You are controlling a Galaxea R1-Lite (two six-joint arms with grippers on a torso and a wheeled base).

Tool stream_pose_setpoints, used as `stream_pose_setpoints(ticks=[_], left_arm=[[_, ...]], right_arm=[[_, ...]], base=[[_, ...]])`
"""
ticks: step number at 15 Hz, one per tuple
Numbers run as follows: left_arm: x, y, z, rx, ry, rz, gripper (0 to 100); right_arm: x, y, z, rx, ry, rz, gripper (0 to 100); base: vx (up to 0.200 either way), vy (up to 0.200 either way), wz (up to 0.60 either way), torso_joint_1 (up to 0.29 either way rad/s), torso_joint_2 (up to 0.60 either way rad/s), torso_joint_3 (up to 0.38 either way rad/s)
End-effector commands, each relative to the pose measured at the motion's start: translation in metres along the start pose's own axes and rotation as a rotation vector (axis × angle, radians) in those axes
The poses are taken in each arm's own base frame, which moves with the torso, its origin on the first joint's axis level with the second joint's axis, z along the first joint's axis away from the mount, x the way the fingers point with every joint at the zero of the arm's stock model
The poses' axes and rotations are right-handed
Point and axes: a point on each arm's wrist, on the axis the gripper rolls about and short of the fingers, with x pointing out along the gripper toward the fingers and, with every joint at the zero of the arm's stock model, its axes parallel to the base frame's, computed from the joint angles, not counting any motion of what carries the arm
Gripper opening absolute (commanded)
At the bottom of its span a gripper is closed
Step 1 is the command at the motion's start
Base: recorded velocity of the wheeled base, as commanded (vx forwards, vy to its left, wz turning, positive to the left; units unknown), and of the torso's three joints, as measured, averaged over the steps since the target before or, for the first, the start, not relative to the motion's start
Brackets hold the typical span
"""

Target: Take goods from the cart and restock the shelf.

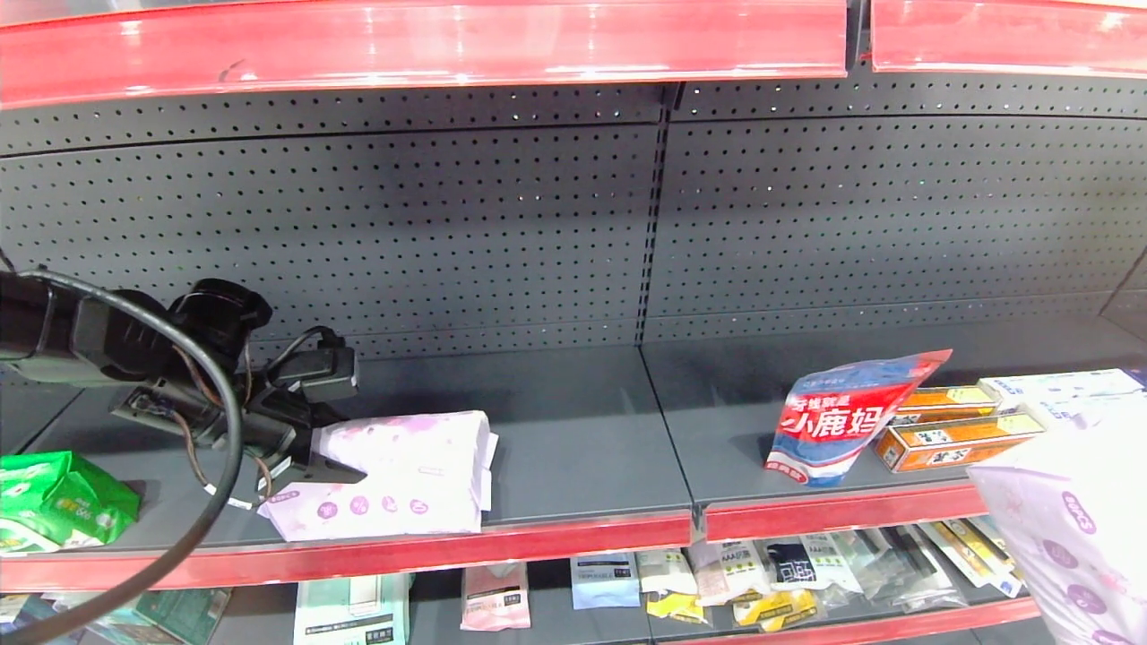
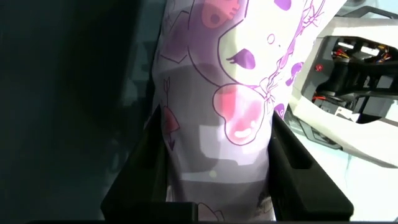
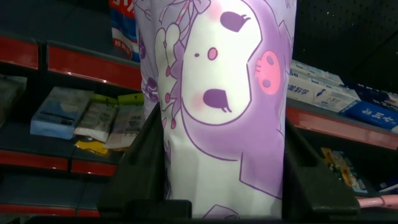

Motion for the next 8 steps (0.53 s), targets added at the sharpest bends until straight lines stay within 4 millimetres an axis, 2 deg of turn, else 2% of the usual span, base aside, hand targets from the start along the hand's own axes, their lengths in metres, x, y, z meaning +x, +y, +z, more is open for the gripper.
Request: stream_pose_setpoints(ticks=[1, 8], left_arm=[[-0.0044, -0.003, 0.0003, -0.015, 0.007, -0.009, 0], [-0.0028, 0.0035, -0.0026, -0.012, 0.0, 0.011, 0]], right_arm=[[-0.0001, -0.0003, 0.0006, 0.0, -0.003, 0.0, 0], [-0.0001, -0.0003, 0.0006, -0.002, -0.003, 0.0, 0]], base=[[0.0, 0.0, 0.0, 0.0, 0.0, 0.0], [0.0, 0.0, 0.0, 0.0, 0.0, 0.0]])
